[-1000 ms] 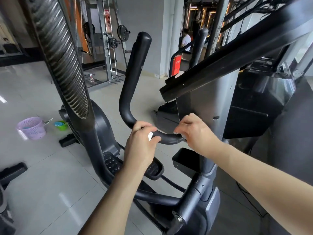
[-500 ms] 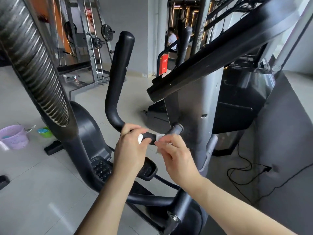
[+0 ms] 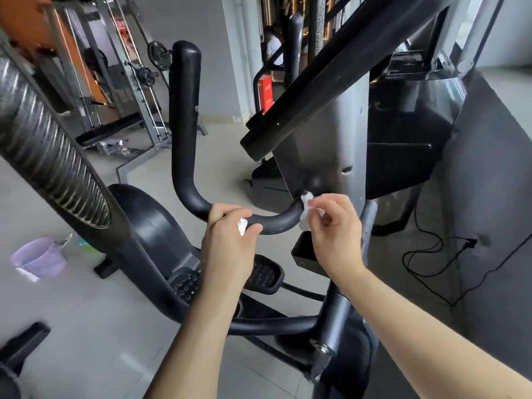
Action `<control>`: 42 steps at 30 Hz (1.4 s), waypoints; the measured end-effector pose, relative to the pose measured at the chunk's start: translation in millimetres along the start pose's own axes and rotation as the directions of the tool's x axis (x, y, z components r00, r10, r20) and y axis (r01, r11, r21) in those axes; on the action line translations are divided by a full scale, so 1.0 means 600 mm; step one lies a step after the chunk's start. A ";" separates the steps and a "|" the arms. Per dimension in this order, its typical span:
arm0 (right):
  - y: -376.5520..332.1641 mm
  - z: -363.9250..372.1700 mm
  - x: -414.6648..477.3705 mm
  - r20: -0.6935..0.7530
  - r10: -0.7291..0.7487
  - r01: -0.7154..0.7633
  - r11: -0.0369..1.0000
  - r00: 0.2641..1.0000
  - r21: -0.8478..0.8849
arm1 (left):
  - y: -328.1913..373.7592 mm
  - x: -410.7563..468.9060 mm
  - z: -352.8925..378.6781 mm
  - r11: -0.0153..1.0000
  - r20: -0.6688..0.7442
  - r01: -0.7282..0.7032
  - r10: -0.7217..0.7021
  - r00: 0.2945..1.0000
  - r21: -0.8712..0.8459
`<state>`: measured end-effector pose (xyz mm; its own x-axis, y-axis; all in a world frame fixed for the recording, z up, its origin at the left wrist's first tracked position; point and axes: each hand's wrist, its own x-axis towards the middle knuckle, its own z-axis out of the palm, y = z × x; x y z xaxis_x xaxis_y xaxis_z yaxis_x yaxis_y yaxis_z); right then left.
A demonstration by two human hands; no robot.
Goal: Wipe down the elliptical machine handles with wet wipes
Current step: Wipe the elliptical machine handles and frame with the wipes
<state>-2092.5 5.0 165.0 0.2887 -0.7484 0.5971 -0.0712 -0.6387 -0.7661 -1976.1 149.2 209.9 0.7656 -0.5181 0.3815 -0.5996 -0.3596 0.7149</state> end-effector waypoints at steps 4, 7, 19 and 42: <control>-0.037 0.031 -0.050 0.120 -0.259 0.254 0.965 0.958 0.057 | 0.001 0.008 -0.005 0.999 0.026 -0.007 0.006 1.000 0.035; -0.029 0.052 -0.062 0.170 -0.367 0.355 0.930 0.915 0.094 | -0.001 0.012 -0.008 0.999 0.051 -0.022 0.020 0.999 0.048; 0.027 -0.003 -0.021 -0.069 -0.030 0.028 0.999 0.997 -0.019 | -0.004 0.011 -0.013 0.997 0.062 -0.058 0.055 0.997 0.060; -0.050 0.043 -0.075 0.018 0.420 -0.409 0.872 0.908 0.268 | -0.004 0.010 -0.007 0.997 0.040 -0.069 0.068 0.997 0.039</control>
<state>-2078.9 62.3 155.0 0.2495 -0.9439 0.2162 0.0759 -0.2035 -0.9761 -1968.8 150.2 213.0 0.7130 -0.5722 0.4052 -0.6600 -0.3528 0.6632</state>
